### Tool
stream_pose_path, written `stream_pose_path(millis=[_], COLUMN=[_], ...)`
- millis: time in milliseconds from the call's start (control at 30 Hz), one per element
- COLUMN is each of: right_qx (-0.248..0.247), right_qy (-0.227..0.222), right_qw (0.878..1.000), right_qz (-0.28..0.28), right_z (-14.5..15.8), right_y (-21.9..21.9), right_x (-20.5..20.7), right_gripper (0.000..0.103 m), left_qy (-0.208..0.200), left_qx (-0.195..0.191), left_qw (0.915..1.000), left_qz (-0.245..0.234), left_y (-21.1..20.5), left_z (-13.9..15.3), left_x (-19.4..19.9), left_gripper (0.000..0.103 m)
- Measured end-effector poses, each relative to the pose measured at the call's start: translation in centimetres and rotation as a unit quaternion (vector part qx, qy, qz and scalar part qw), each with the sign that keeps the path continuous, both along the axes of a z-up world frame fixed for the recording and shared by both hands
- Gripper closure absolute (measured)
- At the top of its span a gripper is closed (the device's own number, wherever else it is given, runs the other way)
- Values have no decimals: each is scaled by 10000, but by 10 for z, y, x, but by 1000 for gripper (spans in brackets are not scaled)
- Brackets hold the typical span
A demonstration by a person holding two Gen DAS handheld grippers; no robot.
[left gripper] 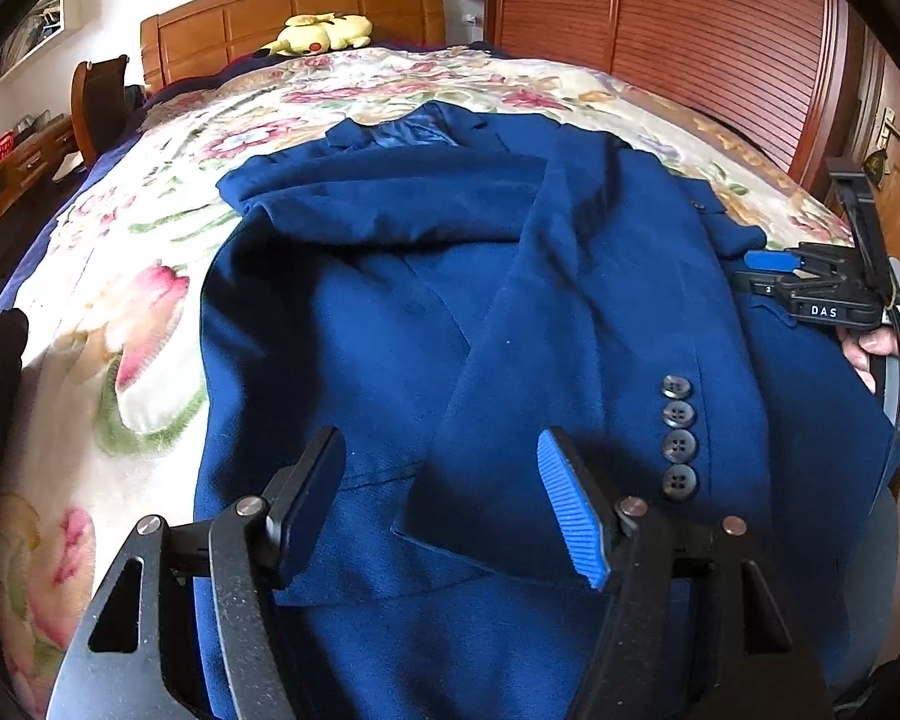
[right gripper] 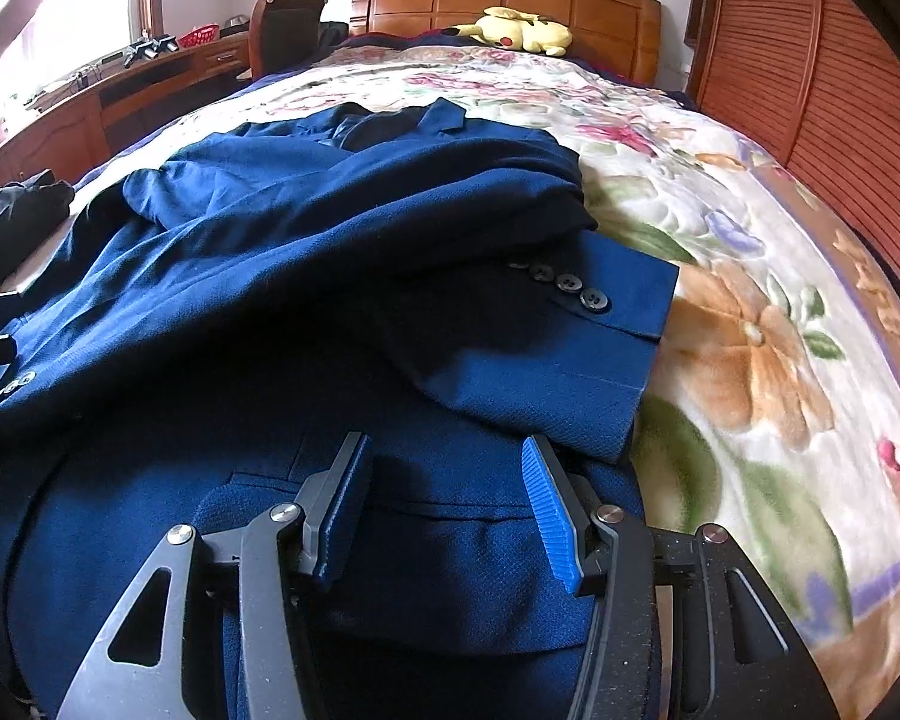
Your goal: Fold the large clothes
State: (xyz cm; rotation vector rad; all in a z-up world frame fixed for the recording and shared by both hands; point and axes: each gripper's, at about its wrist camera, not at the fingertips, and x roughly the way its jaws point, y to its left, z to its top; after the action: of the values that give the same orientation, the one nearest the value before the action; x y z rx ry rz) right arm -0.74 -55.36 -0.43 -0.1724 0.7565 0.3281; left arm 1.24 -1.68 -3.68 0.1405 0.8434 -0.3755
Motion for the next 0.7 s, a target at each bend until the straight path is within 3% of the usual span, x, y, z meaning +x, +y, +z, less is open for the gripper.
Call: stream_pose_path(millis=[100, 300, 633, 700], right_qx=[9, 21, 21, 22], right_qy=[7, 8, 10, 9], right_qw=[10000, 10000, 10000, 10000], right_qz=[5, 9, 9, 9], right_z=[0, -1, -1, -1], right_y=[-1, -2, -2, -2], right_x=[0, 0, 0, 0], right_gripper=[49, 49, 49, 49], left_qy=[17, 99, 290, 285], left_qx=[-23, -150, -160, -166], left_qw=[10000, 9996, 9994, 9993], left_qz=[-22, -228, -107, -162], left_y=[-1, -3, 3, 1], left_z=[-1, -3, -9, -9], left_x=[-2, -9, -8, -10], left_gripper=[37, 53, 54, 62])
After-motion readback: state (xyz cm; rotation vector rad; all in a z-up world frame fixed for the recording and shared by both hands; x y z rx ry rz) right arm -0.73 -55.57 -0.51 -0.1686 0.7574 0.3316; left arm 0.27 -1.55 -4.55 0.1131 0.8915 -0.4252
